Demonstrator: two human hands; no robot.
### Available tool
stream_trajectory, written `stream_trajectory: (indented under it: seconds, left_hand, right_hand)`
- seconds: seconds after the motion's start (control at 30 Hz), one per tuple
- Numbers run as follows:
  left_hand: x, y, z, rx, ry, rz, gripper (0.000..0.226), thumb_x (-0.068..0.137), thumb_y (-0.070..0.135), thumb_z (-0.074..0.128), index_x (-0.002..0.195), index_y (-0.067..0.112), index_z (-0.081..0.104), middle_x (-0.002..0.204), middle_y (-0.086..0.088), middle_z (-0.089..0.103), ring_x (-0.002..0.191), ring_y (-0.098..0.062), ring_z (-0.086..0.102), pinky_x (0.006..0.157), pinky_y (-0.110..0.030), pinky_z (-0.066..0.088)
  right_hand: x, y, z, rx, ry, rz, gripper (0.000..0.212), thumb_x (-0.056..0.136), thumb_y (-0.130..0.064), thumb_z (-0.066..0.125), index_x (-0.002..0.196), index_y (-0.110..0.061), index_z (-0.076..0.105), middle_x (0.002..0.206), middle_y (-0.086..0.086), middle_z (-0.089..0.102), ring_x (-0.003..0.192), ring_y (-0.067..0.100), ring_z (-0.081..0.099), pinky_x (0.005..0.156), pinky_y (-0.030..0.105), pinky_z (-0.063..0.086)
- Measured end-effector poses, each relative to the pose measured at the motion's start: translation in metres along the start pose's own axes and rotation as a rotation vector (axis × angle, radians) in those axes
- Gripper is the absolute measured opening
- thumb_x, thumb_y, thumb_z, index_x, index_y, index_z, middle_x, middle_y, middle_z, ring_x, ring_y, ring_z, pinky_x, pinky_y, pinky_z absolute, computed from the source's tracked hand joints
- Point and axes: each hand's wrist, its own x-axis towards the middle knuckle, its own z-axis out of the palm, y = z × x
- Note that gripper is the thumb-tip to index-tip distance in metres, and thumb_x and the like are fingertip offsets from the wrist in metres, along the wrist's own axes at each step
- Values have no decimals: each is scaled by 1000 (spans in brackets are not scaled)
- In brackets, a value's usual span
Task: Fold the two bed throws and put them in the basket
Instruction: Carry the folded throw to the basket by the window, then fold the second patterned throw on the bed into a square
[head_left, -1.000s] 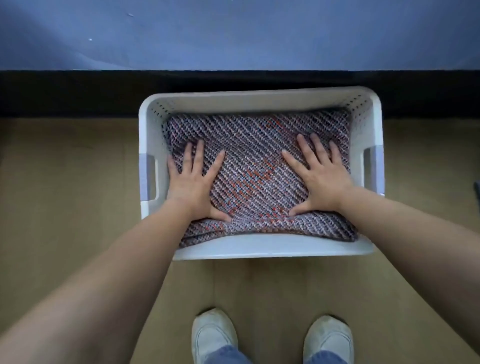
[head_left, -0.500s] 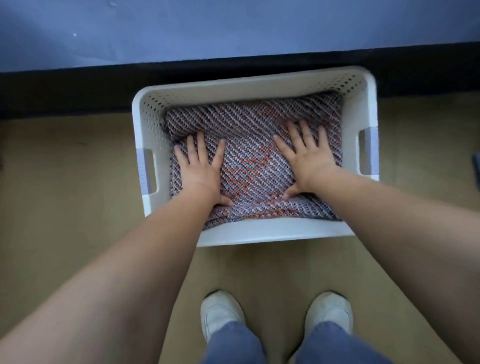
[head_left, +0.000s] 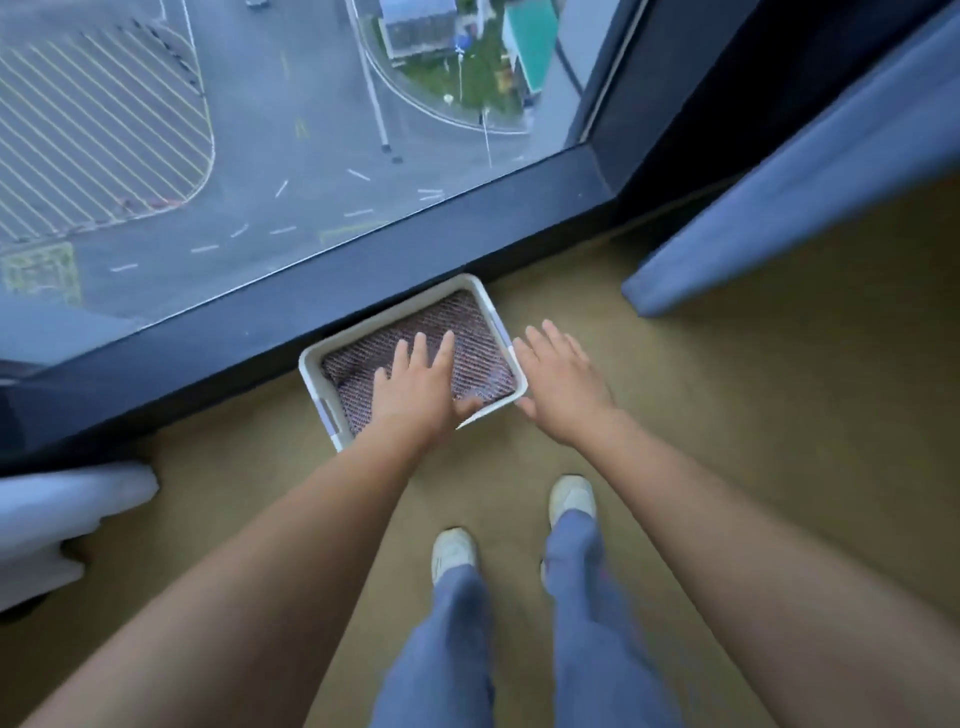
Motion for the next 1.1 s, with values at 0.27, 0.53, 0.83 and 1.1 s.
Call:
stream_trajectory:
  seconds: [0.27,0.53,0.83,1.1]
  left_hand:
    - [-125,160,-94,215,133,483,74,92,51,42,149,25,4,158,-3,10,145,-24,7,114,-46,20]
    - [-293,328,-77,402,151,845,67,93,47,42,148,21,14,153,-4,26,141,-25,24,107,-44,30]
    - [-571,456,59,616,83,1202,48,93,44,43,134,19,41,126,-12,57,114,-30,54,86,-34,45]
    - [-798,525,185,690,-53,1643,52,95,36,45,141,14,35,144,-12,41,130,-29,40,102,-35,35]
  right_hand:
    - [-211,58,-105,173,274,389,58,97,-36,36,146,-10,19,156,7,17,145,22,9,116,36,7]
    - [-455,97,-119,270,434,779,59,97,-38,35,146,-11,19,156,8,18,145,23,11,116,37,9]
    - [-802,51,-17,427,495,1250,60,98,-37,32,147,-8,13,156,9,19,144,23,15,115,34,18]
    - [-1050,-32,78,488,553,1647,60,99,-37,31,147,-8,12,156,10,18,144,23,15,115,35,14]
